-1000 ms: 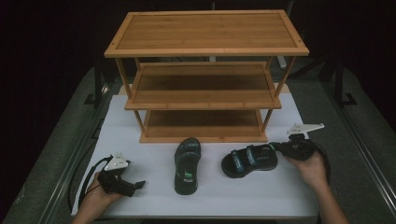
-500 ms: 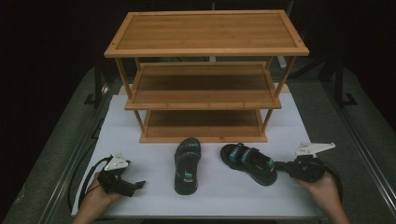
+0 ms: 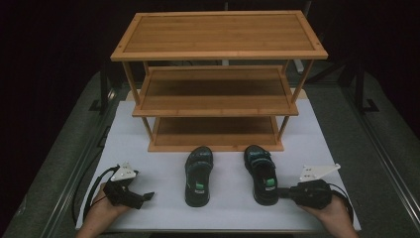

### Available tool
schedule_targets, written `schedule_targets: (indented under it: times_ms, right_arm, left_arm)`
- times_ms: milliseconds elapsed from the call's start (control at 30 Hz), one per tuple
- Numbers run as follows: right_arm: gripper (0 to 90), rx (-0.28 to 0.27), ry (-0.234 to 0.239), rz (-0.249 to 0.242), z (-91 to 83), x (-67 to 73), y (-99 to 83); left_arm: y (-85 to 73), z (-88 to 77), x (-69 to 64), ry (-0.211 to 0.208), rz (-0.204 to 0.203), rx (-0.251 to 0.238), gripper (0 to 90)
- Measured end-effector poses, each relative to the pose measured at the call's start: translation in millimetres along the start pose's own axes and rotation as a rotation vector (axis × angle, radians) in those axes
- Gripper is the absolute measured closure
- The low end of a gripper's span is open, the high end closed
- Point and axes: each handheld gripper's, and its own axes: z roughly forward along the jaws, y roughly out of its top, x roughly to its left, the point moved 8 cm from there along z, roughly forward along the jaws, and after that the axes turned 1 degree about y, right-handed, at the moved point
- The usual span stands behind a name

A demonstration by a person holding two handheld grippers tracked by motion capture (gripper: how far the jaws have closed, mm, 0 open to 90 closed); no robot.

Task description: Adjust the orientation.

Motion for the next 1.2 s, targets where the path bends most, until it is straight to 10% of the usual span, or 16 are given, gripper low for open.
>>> schedule_targets:
  times_ms: [367,633,1200]
  right_arm:
    - [71.4,-0.120,-0.091,-0.003,-25.2,-26.9,37.3]
    - [59.3,-0.104,-0.055,-0.034,3.5,-39.7,74.2]
    - [69.8,-0.103,0.016,-0.086,34.6,-25.8,102.7]
  left_arm:
    - [9.9,-2.8,-2.0,-0.029,-0.009,-0.024,5.9]
    - [22.9,-2.6,-6.2,-0.051,0.007,-0.039,5.8]
    - [53.1,-8.6,-15.6,-0.080,0.042,-0.097,5.8]
